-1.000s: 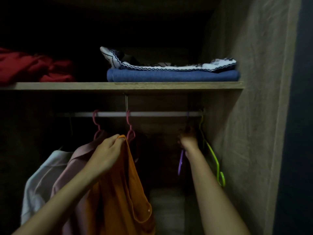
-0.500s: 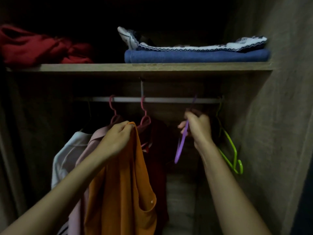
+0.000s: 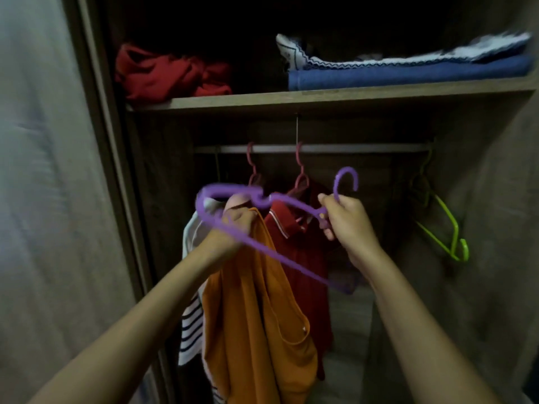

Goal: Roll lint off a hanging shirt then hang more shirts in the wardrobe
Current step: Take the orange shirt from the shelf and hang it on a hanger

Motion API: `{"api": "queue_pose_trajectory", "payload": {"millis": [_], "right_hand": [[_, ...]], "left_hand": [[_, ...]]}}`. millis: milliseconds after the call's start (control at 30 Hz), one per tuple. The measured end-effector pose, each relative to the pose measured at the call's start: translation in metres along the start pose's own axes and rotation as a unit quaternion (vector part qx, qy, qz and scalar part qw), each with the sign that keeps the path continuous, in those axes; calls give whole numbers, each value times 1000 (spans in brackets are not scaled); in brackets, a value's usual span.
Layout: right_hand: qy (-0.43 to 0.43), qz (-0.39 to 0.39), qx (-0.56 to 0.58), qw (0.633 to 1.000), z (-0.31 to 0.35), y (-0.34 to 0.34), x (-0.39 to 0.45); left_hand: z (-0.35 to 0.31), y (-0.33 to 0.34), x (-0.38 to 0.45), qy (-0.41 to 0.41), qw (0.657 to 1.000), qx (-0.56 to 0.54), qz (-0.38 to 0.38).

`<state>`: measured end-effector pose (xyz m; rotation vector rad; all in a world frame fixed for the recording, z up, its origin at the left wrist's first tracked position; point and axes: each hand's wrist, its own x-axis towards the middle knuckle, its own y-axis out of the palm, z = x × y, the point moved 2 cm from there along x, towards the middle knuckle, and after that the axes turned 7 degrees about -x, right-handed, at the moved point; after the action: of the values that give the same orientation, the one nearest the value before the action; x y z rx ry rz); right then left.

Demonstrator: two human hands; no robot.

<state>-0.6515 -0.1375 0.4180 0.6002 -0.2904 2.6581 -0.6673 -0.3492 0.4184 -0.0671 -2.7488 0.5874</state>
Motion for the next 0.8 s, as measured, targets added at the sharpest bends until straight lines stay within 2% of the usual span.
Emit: {"api": "queue_pose_trajectory", "payload": {"millis": [33,100,200,267,367,500,567,633,700,800], "right_hand": [[23,-5,62,998,5,5,-8],[64,-16,180,982,15,13,-23],[98,-18,334,937,27,25,-40],[104,-33,392,913,33,35,-50],[90,-98,391,911,31,50,-63],[104,-169,341,919,13,68,-81],[91,-189,294,932,1,76,-88],[80,-195,248,946,-12,82,-96],[86,-201,220,951,-19,83,-101],[130,-205,306,921,-9,82,-99]], "left_hand": [[1,-2,-7,-25,1000,-16,-5],[0,-1,-16,-10,1000,-24,10],[2,-2,-30,-8,999,-20,23],[10,-2,-35,-18,999,-19,41],[13,-7,-45,-14,998,-15,62],[8,-19,-55,-20,998,-25,51],[8,-28,-56,-66,996,-45,27],[4,-41,-60,-57,997,-50,16],[3,-56,-63,-31,998,-46,37],[3,-77,-71,-38,998,-31,32]]}}
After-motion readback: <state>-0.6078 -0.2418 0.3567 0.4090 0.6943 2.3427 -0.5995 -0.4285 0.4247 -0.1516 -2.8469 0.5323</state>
